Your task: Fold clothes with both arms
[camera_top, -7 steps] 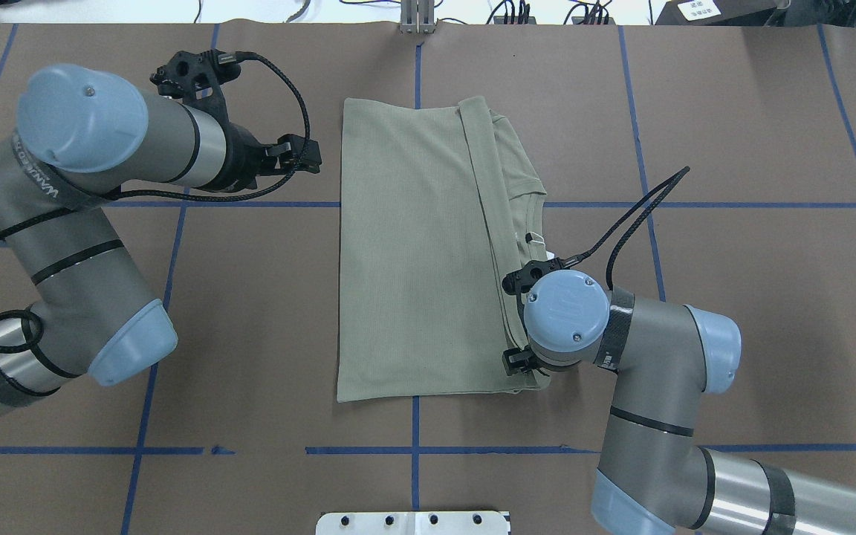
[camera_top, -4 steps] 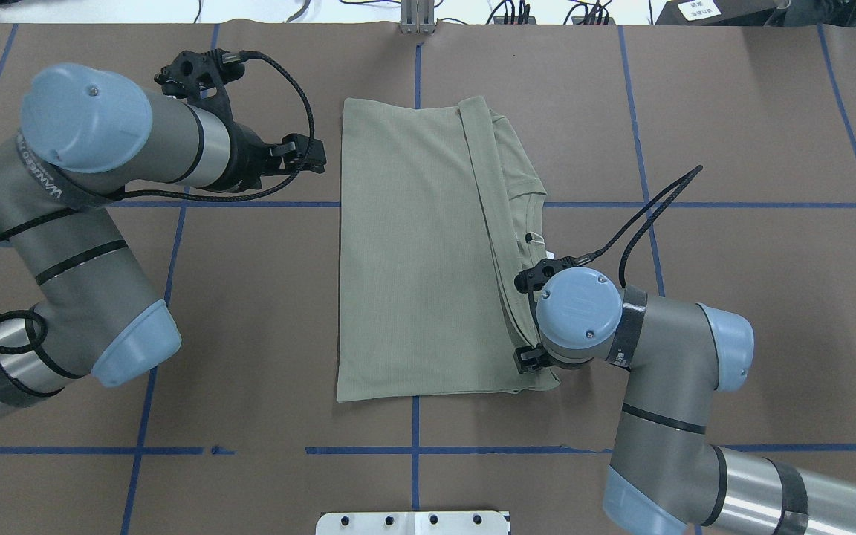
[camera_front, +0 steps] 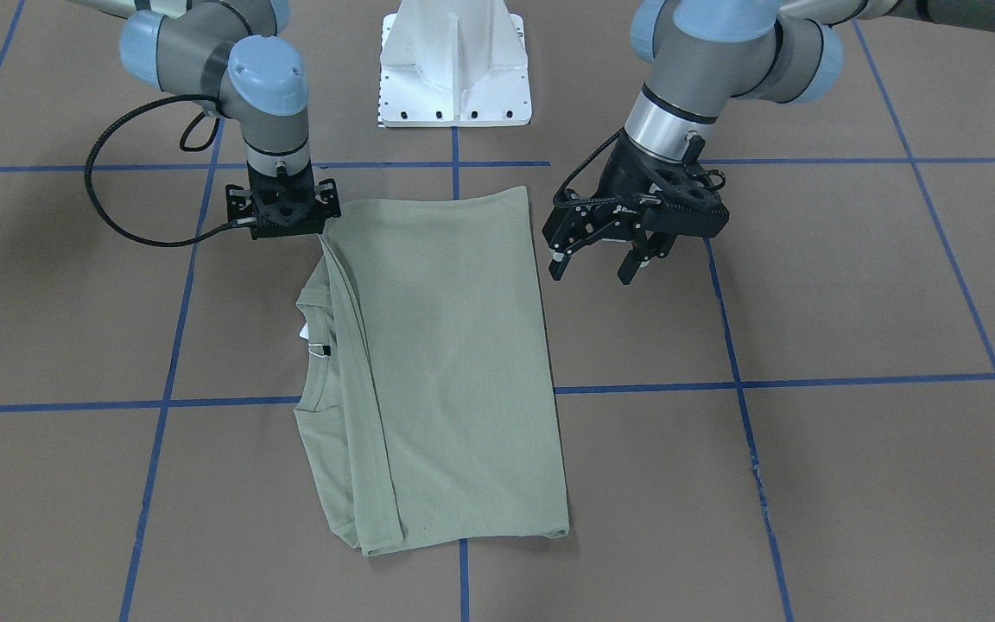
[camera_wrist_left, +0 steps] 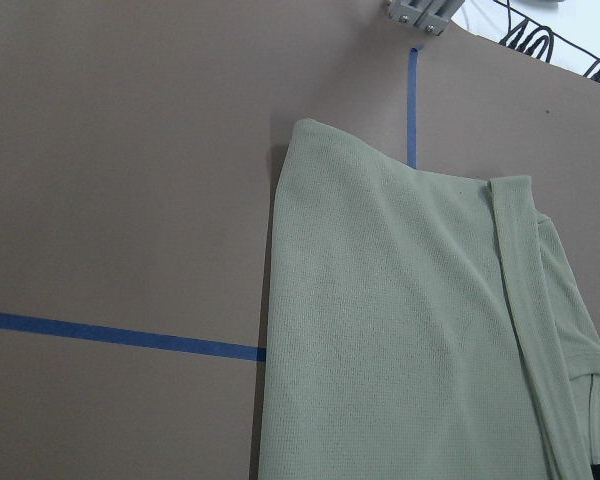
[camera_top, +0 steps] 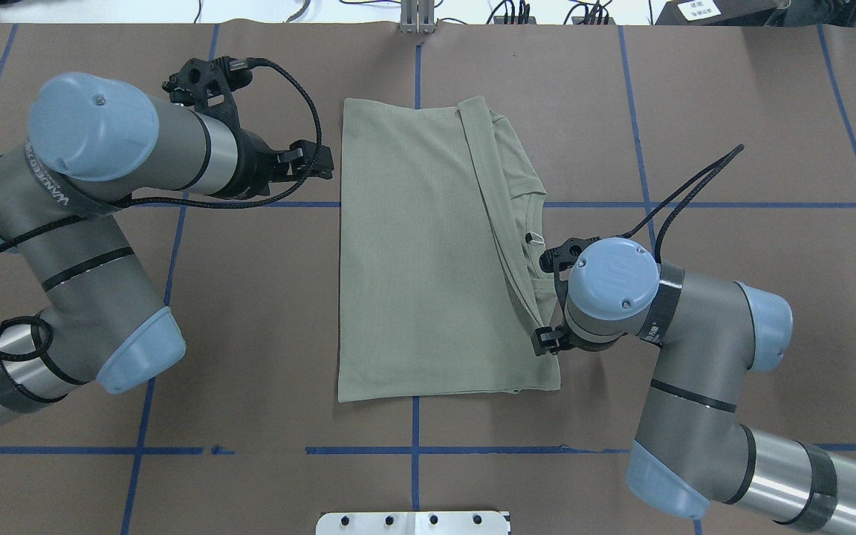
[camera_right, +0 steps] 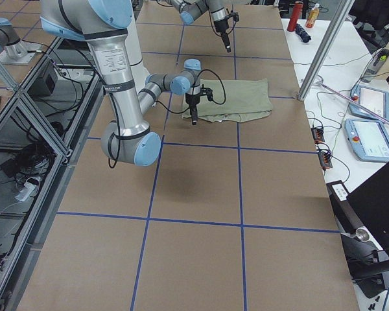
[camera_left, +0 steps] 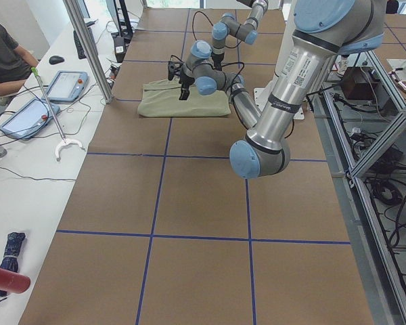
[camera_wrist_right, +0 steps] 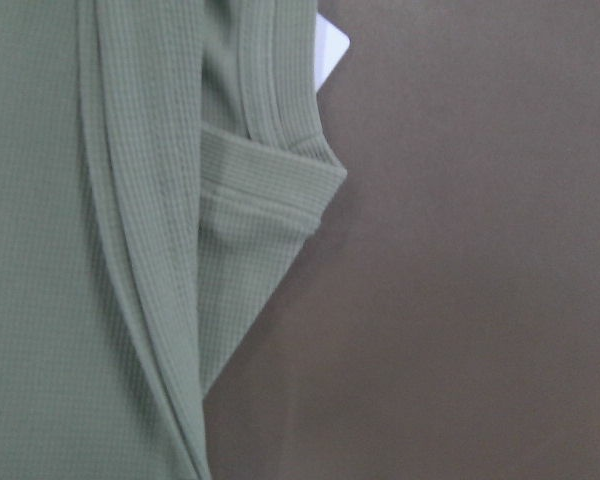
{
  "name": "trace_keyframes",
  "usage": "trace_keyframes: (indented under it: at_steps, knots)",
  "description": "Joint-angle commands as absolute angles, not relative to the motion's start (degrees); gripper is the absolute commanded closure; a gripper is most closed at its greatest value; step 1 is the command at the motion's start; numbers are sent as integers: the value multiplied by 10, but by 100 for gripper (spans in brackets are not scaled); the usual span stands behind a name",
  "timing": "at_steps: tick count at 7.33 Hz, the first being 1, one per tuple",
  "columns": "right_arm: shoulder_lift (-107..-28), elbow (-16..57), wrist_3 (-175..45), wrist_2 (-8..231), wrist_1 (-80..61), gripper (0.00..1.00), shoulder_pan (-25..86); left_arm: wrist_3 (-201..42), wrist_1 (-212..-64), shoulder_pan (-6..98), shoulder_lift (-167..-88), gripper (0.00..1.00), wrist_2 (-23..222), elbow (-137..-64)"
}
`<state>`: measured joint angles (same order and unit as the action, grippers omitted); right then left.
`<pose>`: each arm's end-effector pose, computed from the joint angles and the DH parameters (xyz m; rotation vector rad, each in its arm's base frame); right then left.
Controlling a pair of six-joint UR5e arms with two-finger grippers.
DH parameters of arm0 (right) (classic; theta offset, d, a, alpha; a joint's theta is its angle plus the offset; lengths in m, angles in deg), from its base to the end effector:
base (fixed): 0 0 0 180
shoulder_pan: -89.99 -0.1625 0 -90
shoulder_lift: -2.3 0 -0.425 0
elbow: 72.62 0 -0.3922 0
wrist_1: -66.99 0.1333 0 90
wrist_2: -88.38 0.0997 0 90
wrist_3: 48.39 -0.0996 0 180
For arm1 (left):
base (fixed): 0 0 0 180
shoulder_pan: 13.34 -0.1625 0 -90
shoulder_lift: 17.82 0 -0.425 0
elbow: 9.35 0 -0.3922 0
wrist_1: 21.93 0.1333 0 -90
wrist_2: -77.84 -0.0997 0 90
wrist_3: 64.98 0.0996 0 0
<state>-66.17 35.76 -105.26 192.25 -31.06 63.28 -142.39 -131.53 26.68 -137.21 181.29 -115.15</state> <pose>-0.4801 -0.3641 0.3357 0.0717 -0.5979 -0.1759 0.4002 -0.4799 0.2056 0.3122 1.1051 -0.2926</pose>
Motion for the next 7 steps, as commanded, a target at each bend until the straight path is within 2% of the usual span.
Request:
trace_keyframes:
  at_steps: [1, 4, 7]
  knots:
    - [-623, 349, -1045, 1936, -314, 2, 609, -1421, -1316, 266, -1370, 0, 1813, -1151]
    - [-558, 270, -1007, 1932, -309, 2, 602, -1420, -1327, 266, -1364, 0, 1812, -1145]
    - [-556, 247, -992, 1931, -309, 2, 602, -1421, -1341, 266, -1362, 0, 1812, -1142]
